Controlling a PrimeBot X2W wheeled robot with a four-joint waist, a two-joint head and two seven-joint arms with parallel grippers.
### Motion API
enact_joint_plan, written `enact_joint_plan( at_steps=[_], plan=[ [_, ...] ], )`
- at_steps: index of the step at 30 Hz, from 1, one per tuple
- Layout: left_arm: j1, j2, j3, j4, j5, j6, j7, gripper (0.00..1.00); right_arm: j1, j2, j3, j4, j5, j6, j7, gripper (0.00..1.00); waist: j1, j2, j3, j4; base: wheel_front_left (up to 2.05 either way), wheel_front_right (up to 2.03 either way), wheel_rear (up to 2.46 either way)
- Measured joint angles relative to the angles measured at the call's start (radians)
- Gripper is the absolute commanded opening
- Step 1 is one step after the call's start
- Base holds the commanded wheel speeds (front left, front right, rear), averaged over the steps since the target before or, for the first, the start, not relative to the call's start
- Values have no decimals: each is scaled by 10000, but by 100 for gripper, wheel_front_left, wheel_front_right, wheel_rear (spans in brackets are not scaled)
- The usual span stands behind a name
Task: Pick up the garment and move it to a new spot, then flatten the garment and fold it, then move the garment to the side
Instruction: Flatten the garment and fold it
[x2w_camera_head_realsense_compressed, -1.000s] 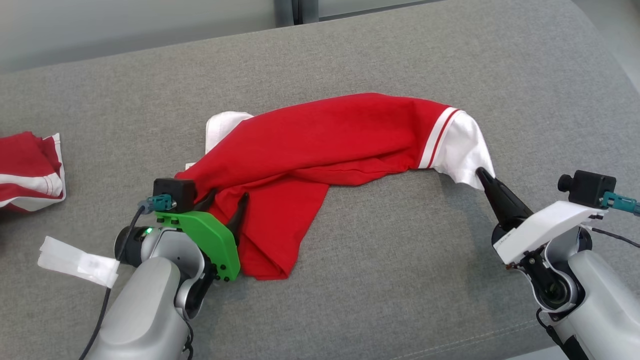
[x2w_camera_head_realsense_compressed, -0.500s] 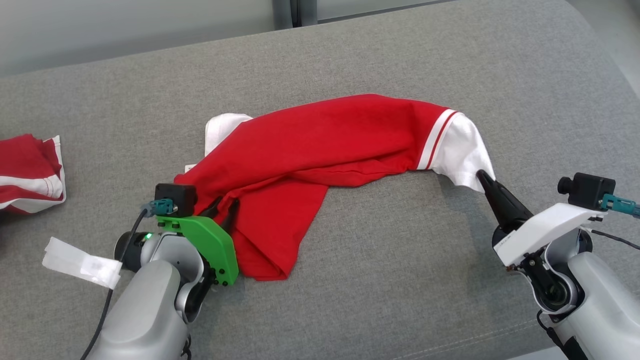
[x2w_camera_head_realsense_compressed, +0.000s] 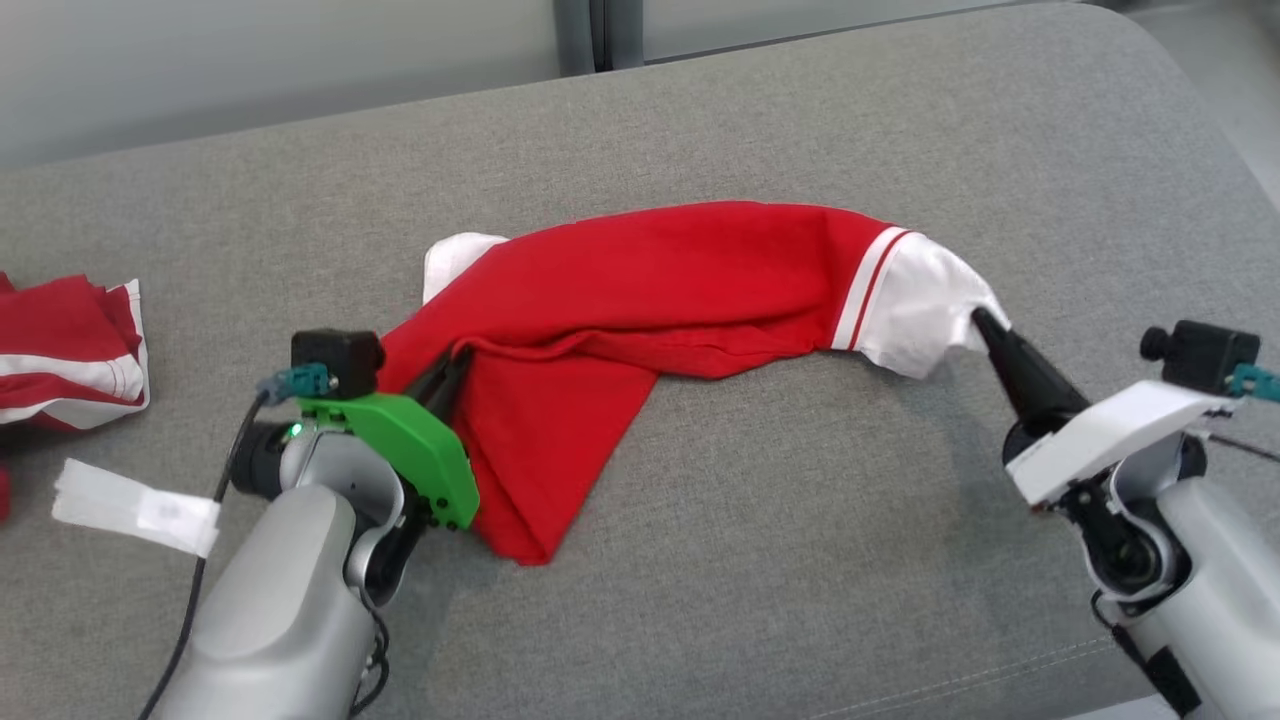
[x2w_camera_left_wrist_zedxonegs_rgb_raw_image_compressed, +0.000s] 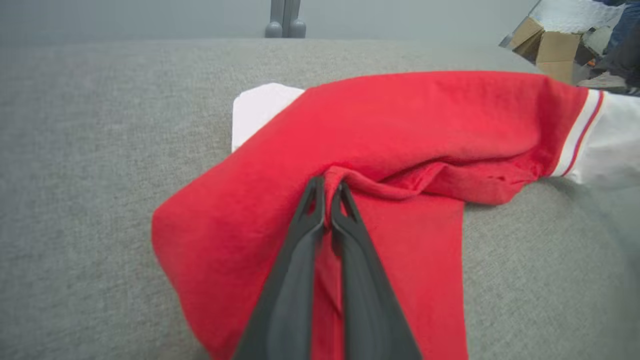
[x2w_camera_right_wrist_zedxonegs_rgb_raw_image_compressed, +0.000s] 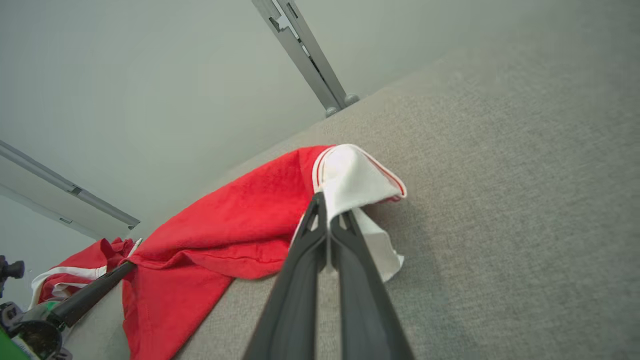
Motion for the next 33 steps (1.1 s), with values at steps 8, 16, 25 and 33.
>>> enact_joint_plan(
  at_steps=[8, 16, 25, 33],
  plan=[
    [-893, 247, 399, -2857, -949, -263, -102, 0, -1326, -1143, -1229, -1647, 729, 67, 194, 0, 0, 0, -485, 86, 0, 0, 0],
    [-957, 1425, 888, -6355, -2372, -263, 585, 0, -1279, -2010, -2468, -4245, 2782, 75, 884, 0, 0, 0, -1222, 253, 0, 0, 0],
    [-904, 2435, 1530, -11419, -3962, -56, 2577, 0, 131, -3120, -4715, -8936, 5522, 0, 1605, 0, 0, 0, -1790, 257, 0, 0, 0],
    [-891, 3018, 2485, -10891, -4961, 1653, 4422, 0, 315, -2911, -5185, -8521, 7187, -1841, 2330, 0, 0, 0, -1097, 207, 0, 0, 0]
  ],
)
